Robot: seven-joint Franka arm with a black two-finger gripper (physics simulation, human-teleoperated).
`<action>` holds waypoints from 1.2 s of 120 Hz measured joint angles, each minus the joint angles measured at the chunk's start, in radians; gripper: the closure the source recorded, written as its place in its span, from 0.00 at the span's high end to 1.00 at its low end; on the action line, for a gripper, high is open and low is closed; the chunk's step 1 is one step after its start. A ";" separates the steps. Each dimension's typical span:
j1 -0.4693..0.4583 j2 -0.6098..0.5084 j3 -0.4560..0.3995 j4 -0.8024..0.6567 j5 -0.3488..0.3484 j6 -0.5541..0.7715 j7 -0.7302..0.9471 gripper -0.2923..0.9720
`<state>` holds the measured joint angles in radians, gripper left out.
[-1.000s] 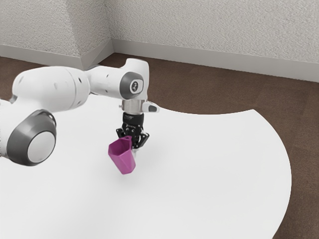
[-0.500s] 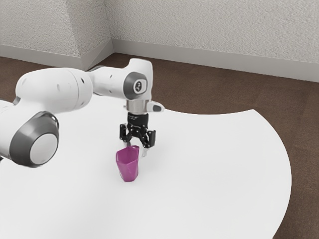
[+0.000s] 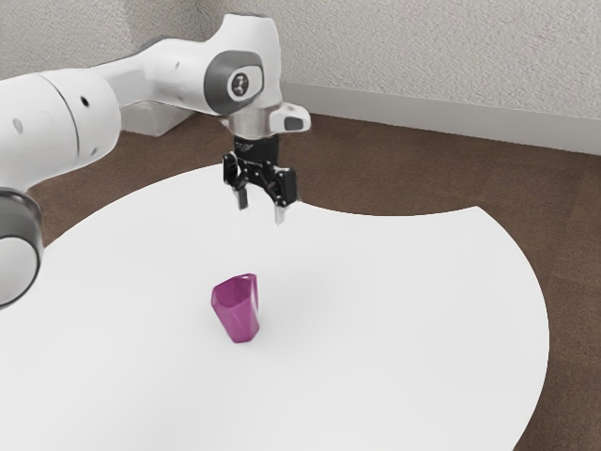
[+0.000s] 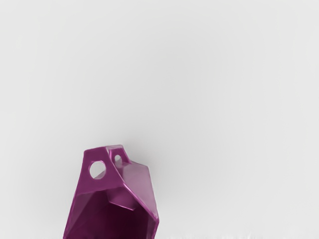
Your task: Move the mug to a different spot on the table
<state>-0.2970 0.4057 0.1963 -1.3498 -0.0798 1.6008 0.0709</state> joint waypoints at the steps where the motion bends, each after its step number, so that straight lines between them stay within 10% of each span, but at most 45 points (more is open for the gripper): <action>1: -0.002 -0.007 0.000 -0.001 0.006 0.000 0.004 0.75; 40: -0.056 -0.181 -0.019 -0.001 0.204 -0.005 0.128 0.77; 144: -0.042 -0.218 -0.012 0.000 0.221 -0.012 0.352 0.77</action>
<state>-0.3393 0.1878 0.1841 -1.3503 0.1411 1.5889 0.4234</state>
